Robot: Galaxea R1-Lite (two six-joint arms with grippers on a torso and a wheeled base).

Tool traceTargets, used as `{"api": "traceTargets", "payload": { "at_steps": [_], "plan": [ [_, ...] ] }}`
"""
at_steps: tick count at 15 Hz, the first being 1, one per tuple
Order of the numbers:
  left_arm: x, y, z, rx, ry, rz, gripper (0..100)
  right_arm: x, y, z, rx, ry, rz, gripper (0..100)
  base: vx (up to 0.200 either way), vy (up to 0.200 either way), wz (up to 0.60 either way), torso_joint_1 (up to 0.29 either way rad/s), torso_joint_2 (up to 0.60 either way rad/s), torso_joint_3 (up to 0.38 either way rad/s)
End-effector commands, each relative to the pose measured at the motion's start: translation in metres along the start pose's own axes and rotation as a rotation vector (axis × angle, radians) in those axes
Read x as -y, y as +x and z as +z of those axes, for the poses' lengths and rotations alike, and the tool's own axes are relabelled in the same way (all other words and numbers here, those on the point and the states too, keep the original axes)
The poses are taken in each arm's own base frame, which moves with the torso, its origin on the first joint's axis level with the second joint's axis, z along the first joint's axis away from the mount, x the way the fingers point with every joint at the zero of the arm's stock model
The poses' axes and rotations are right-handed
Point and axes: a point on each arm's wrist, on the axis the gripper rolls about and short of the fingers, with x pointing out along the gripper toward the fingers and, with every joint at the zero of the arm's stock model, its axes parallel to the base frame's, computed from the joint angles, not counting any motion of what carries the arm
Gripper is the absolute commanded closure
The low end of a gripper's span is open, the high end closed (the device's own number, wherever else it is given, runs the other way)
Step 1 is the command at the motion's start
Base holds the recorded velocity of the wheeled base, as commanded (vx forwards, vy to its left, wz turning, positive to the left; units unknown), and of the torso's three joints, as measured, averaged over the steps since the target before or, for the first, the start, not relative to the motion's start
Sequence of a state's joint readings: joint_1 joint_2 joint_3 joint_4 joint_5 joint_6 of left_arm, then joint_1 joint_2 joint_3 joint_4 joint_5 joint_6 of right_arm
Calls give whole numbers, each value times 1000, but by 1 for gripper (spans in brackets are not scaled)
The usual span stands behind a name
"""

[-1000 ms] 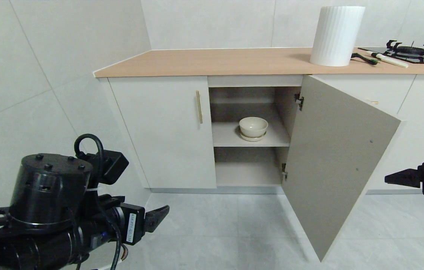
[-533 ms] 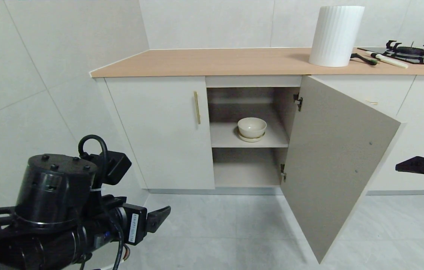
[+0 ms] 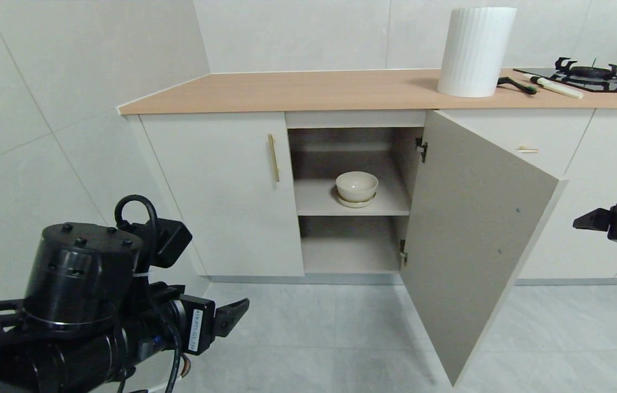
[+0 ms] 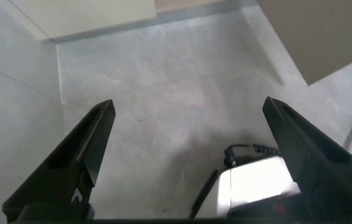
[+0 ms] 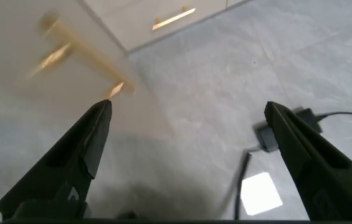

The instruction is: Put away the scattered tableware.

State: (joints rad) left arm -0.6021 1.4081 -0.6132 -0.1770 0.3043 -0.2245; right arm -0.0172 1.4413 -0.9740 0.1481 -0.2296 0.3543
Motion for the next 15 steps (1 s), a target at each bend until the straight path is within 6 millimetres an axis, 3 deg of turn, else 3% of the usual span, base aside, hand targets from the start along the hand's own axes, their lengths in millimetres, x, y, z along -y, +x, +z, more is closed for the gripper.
{"api": "traceTargets", "payload": {
  "at_steps": [1, 6, 9, 11, 15],
  "plan": [
    [0, 0, 1, 4, -4, 1, 0, -5, 34, -4, -42, 5, -23, 0, 0, 0, 0, 0, 0, 0],
    [-2, -1, 7, 63, -38, -3, 0, -11, 81, -6, -61, 10, -41, 0, 0, 0, 0, 0, 0, 0],
    [-3, -3, 9, 80, -58, -7, 0, -20, 89, -8, -54, 1, -1, 0, 0, 0, 0, 0, 0, 0],
    [-3, -3, 9, 78, -58, -7, 0, -37, 85, -14, -68, -33, 62, 0, 0, 0, 0, 0, 0, 0],
    [-3, -2, 8, 74, -56, -6, 0, -102, 71, -36, -89, -146, 238, 0, 0, 0, 0, 0, 0, 0]
  ]
}}
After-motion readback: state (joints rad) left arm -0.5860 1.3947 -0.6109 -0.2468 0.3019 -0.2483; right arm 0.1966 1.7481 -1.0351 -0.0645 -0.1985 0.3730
